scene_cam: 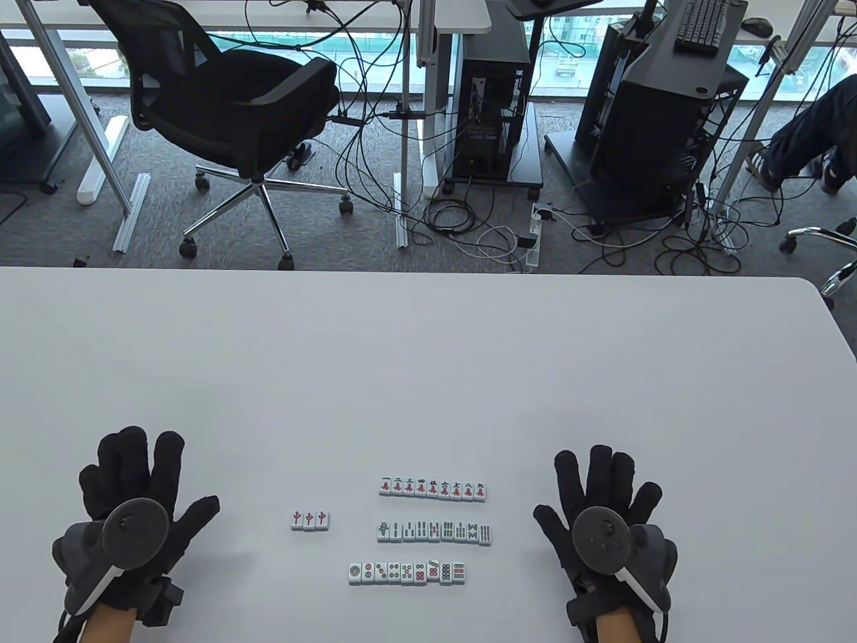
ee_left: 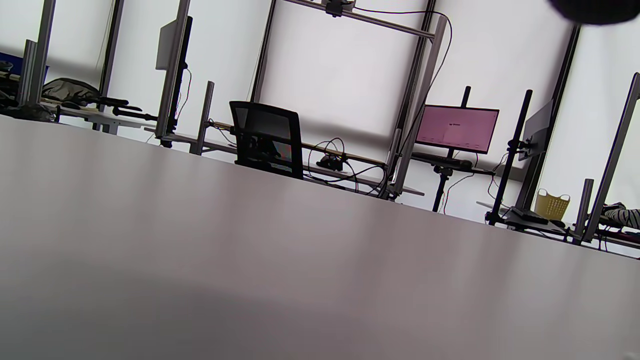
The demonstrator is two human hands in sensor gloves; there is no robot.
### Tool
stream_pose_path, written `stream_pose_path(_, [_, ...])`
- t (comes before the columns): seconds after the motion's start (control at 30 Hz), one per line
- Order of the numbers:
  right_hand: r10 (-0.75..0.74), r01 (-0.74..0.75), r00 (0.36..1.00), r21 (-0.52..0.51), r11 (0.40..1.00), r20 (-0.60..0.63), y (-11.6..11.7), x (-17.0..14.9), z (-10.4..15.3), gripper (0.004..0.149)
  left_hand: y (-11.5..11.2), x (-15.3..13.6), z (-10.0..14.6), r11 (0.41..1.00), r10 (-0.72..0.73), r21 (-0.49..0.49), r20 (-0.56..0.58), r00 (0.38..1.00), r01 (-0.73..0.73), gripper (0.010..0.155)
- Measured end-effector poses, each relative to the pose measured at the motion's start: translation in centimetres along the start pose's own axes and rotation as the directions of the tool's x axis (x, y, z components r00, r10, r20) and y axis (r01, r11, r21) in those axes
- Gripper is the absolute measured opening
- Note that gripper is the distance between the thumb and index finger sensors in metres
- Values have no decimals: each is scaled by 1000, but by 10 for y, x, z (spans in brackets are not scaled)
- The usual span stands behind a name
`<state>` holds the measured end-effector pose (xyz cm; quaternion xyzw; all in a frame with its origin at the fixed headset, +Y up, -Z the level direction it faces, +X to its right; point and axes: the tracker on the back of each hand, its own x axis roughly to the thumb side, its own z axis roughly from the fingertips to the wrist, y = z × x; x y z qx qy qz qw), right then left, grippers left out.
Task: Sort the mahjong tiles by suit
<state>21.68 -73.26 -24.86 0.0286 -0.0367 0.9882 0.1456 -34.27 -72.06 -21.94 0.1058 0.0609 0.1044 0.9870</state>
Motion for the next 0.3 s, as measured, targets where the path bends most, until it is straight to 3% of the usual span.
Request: stream_pose_path(0.3, [-2, 2, 1000, 2, 1000, -4, 0, -1, -1, 75, 4, 4, 3, 1000, 7, 2, 11, 1000, -7, 96])
